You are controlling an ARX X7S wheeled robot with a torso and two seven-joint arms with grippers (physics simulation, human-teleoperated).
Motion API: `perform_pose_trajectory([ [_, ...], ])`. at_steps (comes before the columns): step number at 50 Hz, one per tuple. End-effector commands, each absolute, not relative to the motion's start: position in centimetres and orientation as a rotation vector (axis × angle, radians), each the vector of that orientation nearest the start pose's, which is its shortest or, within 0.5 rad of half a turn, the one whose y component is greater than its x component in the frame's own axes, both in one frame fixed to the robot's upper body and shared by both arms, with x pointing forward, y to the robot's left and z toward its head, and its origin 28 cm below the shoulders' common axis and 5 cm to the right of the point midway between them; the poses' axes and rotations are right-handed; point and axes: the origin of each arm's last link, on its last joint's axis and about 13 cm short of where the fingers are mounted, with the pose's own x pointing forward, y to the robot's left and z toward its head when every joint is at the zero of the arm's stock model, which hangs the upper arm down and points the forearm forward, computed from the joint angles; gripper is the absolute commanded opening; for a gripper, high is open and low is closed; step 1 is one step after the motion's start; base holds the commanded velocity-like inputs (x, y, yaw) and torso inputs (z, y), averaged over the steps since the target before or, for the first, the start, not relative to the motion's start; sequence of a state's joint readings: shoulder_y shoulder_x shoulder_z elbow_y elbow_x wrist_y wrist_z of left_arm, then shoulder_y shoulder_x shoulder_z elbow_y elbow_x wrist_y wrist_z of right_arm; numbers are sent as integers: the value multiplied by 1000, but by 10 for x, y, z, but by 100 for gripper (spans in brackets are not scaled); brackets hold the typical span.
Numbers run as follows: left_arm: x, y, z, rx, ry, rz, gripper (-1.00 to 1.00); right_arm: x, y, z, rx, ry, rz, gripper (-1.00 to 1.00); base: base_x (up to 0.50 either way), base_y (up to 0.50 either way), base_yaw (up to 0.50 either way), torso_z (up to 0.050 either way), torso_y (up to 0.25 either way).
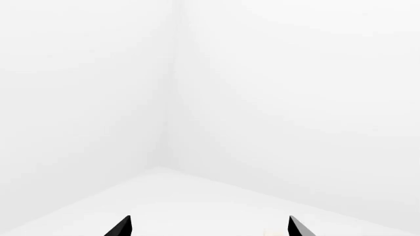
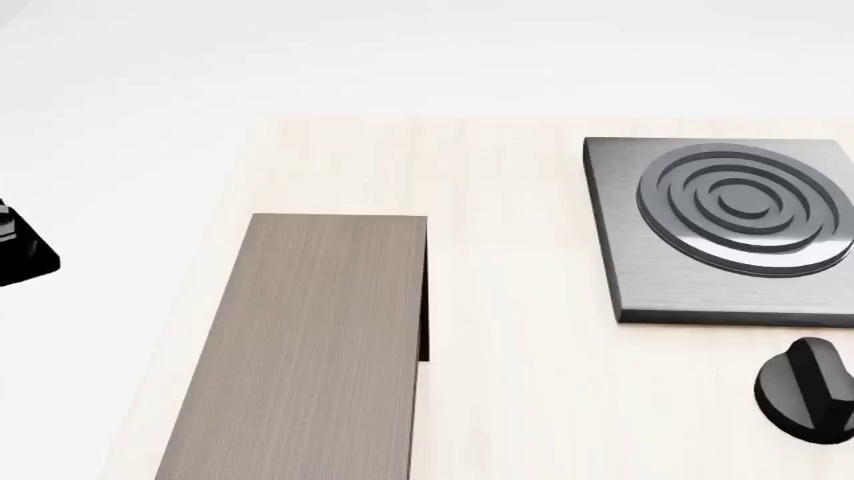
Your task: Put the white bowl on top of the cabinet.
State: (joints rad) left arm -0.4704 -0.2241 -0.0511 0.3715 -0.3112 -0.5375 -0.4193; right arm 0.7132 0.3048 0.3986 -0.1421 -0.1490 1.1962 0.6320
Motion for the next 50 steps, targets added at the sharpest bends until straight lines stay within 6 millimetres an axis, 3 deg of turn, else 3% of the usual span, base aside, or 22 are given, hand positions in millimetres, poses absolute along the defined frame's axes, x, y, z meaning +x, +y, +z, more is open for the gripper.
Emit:
perform_pose_trajectory([
  [1, 278, 249, 177, -106, -290, 336, 100, 271, -257, 177, -25, 351, -1255, 100, 0, 0, 0, 0, 0],
  [50, 275, 246, 178, -99, -286, 330, 100, 253, -293, 154, 284, 381, -1331, 100, 0, 0, 0, 0, 0],
])
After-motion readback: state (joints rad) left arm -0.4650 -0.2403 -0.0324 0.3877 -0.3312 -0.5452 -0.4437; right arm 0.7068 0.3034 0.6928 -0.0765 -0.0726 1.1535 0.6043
